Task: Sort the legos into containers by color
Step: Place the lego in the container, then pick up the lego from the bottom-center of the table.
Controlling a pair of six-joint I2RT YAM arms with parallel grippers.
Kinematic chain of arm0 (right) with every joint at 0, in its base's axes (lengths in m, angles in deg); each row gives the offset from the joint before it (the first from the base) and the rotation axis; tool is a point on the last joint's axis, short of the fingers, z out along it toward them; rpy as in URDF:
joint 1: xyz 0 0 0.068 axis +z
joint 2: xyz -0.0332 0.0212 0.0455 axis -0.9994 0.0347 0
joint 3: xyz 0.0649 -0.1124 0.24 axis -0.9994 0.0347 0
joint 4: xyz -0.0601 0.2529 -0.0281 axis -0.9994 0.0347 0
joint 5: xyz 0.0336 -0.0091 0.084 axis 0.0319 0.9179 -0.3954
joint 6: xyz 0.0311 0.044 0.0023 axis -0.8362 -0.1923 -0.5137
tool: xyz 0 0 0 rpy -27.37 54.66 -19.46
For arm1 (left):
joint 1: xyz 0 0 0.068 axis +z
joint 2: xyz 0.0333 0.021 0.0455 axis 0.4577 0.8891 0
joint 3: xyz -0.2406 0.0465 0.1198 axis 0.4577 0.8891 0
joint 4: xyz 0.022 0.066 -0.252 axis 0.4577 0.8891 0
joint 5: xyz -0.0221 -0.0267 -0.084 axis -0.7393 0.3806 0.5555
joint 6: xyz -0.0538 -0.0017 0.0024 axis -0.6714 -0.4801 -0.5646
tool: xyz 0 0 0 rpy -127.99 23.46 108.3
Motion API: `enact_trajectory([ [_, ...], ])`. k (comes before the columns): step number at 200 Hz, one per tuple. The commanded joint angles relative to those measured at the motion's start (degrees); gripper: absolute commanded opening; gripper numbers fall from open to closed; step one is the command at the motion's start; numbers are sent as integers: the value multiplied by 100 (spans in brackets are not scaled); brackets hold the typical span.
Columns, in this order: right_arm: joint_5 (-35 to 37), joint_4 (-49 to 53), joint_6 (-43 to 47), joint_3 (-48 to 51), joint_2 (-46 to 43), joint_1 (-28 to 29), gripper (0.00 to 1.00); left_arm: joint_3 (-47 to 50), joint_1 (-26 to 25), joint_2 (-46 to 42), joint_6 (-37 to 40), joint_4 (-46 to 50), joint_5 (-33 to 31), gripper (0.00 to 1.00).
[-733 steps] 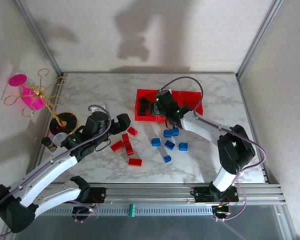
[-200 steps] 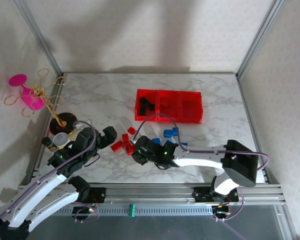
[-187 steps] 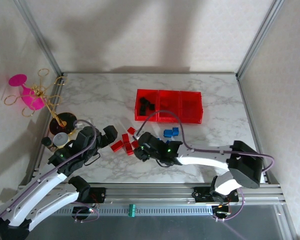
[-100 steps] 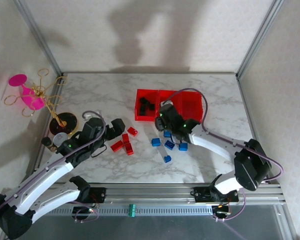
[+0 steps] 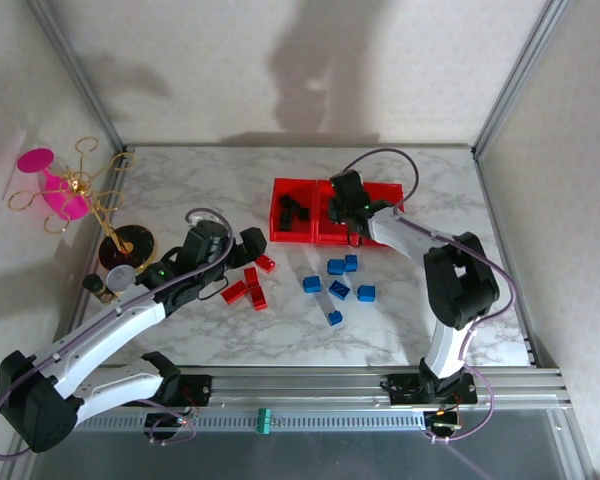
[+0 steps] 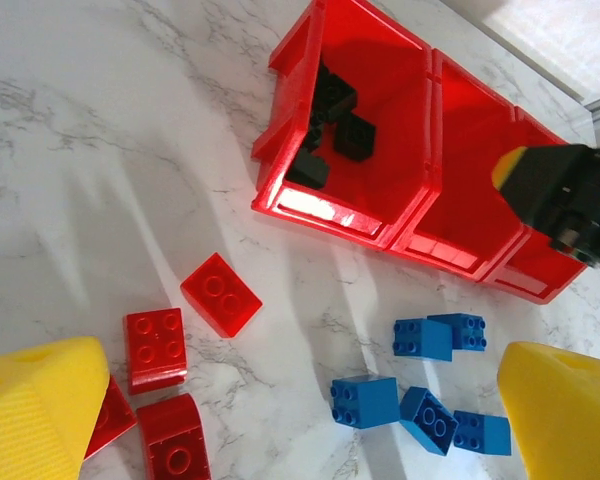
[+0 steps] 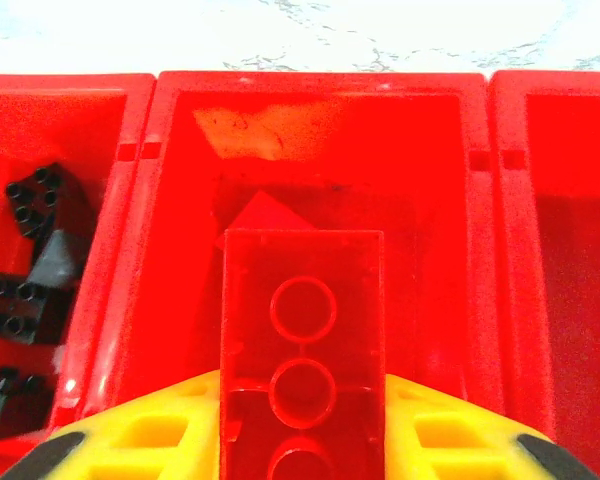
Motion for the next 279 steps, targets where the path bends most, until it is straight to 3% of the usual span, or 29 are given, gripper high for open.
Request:
enact_trajectory([
  [1, -69, -96, 233, -397, 345, -116, 31, -159, 1, 16, 148, -252, 189, 100],
  [60, -232, -81, 325, -733, 539, -202, 51, -195, 1, 7, 174, -211, 101, 100],
  [114, -542, -140, 217, -264, -153, 71, 59, -215, 1, -162, 228, -11, 33, 100],
  [200, -605, -162, -9, 1017, -1285, 1520, 67, 50, 0, -1038, 27, 709, -248, 100],
  [279, -326, -339, -867, 1578, -1156, 2995, 76, 563, 1, -1638, -295, 1316, -591, 100],
])
